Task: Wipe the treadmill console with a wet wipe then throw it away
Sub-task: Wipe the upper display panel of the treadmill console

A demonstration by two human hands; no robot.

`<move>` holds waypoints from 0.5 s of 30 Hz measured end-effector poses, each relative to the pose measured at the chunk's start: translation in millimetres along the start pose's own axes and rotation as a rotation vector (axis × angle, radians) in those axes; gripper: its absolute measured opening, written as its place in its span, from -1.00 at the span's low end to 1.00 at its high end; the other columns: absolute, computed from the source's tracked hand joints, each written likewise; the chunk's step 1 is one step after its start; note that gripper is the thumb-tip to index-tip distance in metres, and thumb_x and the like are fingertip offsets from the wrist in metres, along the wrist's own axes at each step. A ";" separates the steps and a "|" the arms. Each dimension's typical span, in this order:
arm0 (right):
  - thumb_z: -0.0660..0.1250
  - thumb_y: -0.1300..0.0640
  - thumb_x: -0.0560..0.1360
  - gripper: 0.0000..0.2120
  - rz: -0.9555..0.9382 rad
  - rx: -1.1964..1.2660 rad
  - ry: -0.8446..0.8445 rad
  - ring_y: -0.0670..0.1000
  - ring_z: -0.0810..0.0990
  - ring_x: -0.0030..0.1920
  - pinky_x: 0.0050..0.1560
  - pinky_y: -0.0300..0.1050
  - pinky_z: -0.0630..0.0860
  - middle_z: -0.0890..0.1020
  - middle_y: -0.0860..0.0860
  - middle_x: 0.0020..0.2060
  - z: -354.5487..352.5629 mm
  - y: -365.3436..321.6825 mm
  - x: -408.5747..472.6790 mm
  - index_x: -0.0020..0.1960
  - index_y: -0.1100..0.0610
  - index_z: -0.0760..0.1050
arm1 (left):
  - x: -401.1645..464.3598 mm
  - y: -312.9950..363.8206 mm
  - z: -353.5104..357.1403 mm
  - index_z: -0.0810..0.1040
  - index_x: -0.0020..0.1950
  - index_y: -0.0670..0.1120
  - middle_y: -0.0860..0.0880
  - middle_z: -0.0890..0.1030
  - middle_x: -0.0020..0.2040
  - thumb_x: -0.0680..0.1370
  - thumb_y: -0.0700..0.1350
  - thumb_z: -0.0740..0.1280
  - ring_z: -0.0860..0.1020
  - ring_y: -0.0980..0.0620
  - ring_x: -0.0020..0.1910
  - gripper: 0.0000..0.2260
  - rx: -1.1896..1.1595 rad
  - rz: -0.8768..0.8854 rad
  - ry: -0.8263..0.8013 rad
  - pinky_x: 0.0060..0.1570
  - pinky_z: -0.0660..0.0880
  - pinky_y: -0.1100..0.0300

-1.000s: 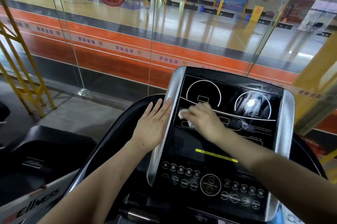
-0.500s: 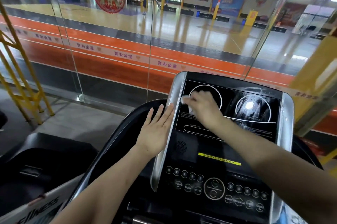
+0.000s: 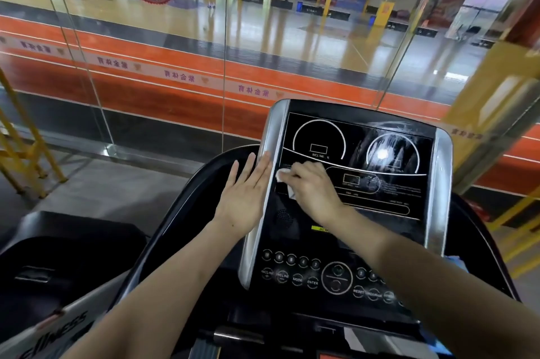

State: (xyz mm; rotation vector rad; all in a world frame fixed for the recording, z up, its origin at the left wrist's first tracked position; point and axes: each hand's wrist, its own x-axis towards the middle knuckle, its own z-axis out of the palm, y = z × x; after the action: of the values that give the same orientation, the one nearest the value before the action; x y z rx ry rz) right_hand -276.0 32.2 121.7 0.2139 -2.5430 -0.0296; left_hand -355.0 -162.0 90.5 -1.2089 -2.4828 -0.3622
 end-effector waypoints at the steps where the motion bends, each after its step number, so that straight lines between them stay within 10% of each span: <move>1: 0.56 0.33 0.33 -0.56 -0.015 0.006 -0.008 0.12 0.55 -0.13 -0.04 0.02 0.41 0.56 -0.02 -0.14 1.8 -6.9 -12.7 0.18 0.10 0.67 | -0.1 0.4 -0.2 -0.24 0.67 -0.06 0.00 -0.30 0.69 0.66 -0.19 0.13 -0.24 -0.11 0.68 -0.30 0.002 0.002 -0.001 0.63 -0.23 -0.15; 15: 0.54 0.49 0.35 -0.54 0.301 -0.108 0.028 0.11 0.60 -0.10 0.07 -0.05 0.36 0.62 -0.02 -0.17 -39.0 42.1 -114.2 0.16 0.11 0.71 | -35.1 33.9 3.3 0.08 0.69 -0.13 -0.12 -0.07 0.71 0.62 -0.12 0.18 -0.24 -0.21 0.67 -0.36 -0.038 0.021 -0.059 0.64 -0.16 -0.18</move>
State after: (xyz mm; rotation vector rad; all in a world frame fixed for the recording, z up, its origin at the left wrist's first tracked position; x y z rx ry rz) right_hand -167.1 93.0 93.9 -0.2091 -2.5109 -0.0460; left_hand -308.7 -165.0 75.2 -1.2778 -2.5216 -0.3751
